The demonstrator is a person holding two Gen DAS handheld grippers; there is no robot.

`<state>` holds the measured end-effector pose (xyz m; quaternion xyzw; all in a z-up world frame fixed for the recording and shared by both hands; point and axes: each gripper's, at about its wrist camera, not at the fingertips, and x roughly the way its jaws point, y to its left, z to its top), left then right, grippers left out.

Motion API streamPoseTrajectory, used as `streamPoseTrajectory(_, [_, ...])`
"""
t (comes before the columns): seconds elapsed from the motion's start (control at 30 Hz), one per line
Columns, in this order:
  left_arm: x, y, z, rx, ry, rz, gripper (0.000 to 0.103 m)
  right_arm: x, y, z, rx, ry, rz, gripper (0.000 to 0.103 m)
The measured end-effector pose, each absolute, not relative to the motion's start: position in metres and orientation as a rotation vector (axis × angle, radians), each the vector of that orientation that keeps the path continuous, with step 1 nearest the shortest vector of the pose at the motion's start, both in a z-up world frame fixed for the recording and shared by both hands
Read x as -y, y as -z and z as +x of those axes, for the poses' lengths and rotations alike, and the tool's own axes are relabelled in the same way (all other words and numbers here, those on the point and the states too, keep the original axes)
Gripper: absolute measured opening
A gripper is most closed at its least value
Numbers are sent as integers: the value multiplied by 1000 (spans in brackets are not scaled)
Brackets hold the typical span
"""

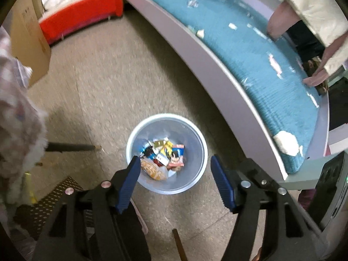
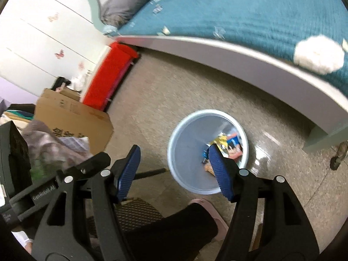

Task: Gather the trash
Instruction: 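Move both tools back toward the table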

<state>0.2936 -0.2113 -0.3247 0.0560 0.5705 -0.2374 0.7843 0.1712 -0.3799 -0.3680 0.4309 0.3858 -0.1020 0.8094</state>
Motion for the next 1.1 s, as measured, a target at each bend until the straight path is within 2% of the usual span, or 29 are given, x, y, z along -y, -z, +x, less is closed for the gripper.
streamPoseTrajectory(0.33, [140,184,246,-931,513,103,71,335,250,155,-638,73,812,67])
streamPoseTrajectory(0.6, [28,99,230,-775,403,65,74,248,141,173,-549,-116,608,70])
streamPoseTrajectory(0.83, [-112,60,235,-715,215,-20,74,121,85,227,-593,-350,414,71])
streamPoseTrajectory(1.1, [-293,64,253,-707,-80,-163,74,-32,74,299,-699,-559,269,71])
